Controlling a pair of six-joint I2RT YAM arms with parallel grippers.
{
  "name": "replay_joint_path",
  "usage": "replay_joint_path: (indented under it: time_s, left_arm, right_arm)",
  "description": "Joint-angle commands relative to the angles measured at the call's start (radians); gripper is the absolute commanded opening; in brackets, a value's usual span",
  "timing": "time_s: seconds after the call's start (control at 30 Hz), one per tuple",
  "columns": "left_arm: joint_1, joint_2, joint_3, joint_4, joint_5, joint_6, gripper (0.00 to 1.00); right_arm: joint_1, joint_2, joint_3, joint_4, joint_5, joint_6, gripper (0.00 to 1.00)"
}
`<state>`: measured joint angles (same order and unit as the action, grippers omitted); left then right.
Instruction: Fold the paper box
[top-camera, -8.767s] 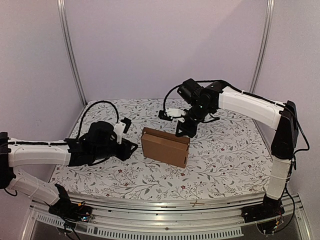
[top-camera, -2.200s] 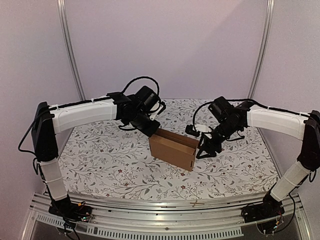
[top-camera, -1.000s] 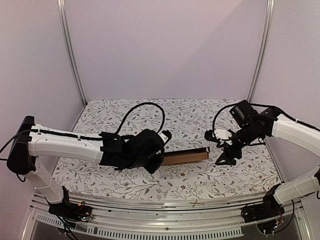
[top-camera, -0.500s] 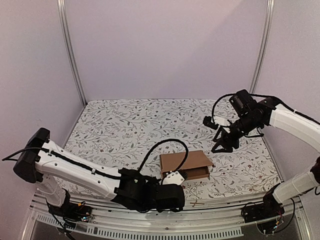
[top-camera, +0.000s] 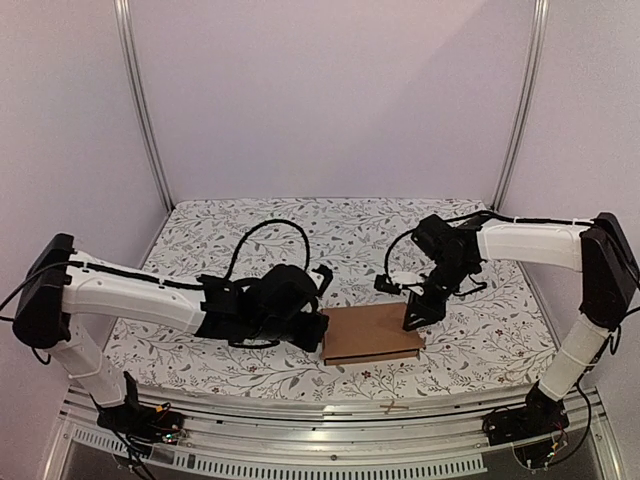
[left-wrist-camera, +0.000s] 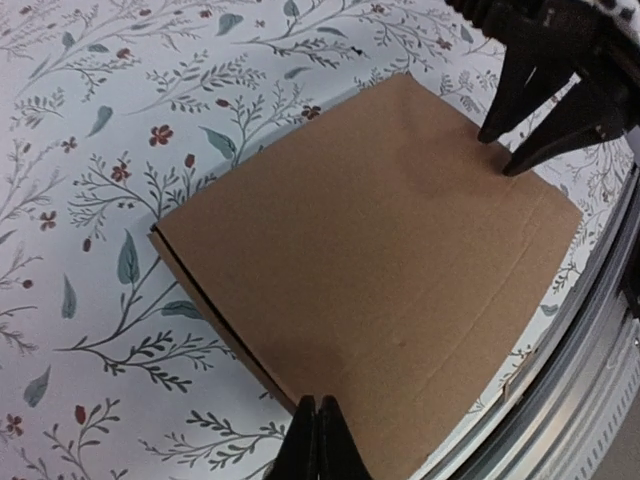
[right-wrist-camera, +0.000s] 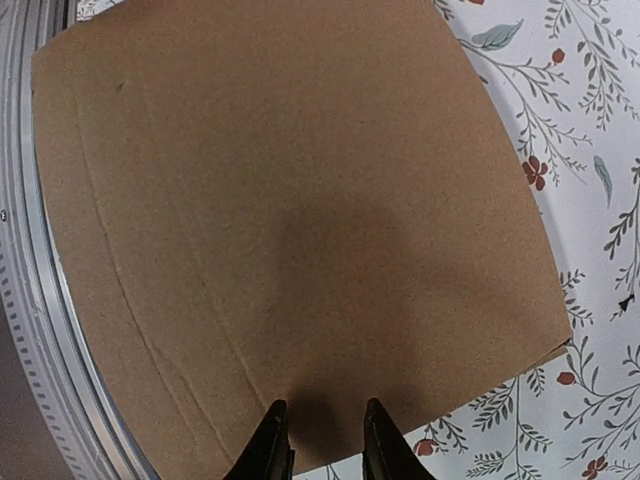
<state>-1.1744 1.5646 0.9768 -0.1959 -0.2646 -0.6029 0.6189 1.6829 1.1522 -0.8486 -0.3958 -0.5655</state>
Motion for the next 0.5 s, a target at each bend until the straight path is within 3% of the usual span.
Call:
replay_joint_path:
  time_s: [0.0,0.2,0.47]
  left_arm:
    - [-0.001,0.171,0.064,0.064,0.203,0.027,0.03]
    - [-0.001,0.341,0.140,-0.054,0.223,0.029,0.00]
    - [0.003,0.394,0.154,-0.085,0.212,0.030,0.00]
  right_arm:
    - [0.004,0.067,-0.011,-0.007,0.061,-0.015,0.24]
    - [0.006,0.131,-0.008,-0.013,0.072,0.004,0.23]
    - [0.000,0.126,0.030,-0.065,0.035,0.023,0.23]
